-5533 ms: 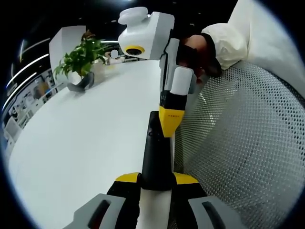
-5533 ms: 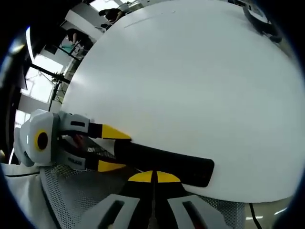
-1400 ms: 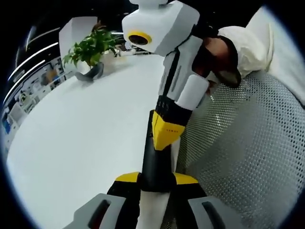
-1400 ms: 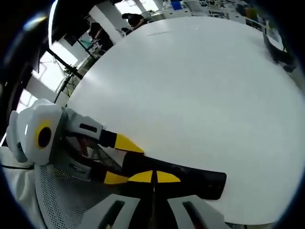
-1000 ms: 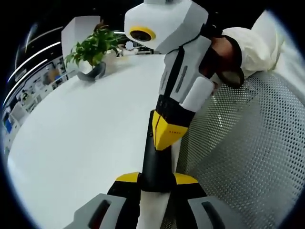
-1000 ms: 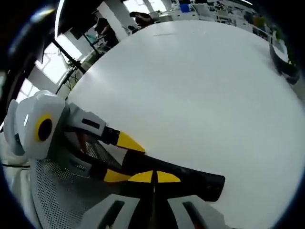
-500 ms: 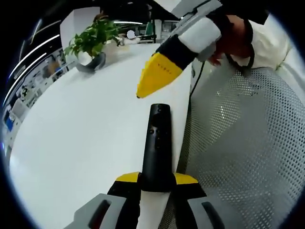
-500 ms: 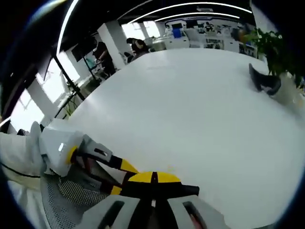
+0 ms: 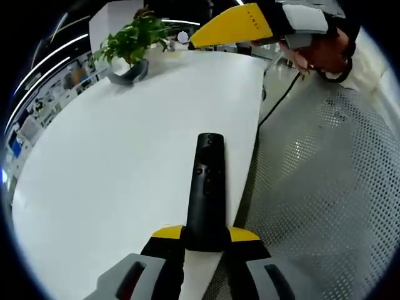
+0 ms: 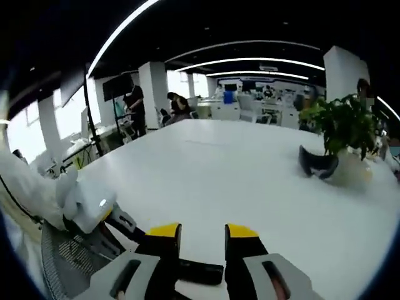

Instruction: Press the specified remote control buttons in sequence, fully releasing each button before pressing the next.

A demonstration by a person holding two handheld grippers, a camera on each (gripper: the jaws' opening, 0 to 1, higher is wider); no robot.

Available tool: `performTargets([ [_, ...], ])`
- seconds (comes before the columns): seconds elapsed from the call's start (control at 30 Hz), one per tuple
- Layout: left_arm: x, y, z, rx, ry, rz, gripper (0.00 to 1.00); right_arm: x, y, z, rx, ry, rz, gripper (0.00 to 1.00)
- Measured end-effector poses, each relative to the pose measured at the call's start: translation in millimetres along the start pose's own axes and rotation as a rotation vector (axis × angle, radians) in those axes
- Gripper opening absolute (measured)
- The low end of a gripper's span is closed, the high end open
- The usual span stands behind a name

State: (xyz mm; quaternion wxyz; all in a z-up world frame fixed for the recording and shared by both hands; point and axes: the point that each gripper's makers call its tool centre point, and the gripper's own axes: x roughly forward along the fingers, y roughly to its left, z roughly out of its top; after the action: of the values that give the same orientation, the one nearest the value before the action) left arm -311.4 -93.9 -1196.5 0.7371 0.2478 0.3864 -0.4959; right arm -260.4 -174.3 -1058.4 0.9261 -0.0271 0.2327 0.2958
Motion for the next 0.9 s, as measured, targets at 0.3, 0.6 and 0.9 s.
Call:
performTargets([
  [0.3, -1, 2.1, -0.2, -0.02, -0.035, 0.028, 0.24, -4, -3, 19.4, -0.041, -0.149, 0.008, 0.69],
  [0.6, 0, 7.9, 0.9, -0.019, -0.015, 0.026, 0.24, -5, 6, 23.1, -0.06, -0.187, 0.059, 0.86],
  [0.9, -2, 22.0, -1.2, -0.007, 0.03, 0.02, 0.24, -6, 0, 28.5, -0.069, -0.218, 0.036, 0.94],
])
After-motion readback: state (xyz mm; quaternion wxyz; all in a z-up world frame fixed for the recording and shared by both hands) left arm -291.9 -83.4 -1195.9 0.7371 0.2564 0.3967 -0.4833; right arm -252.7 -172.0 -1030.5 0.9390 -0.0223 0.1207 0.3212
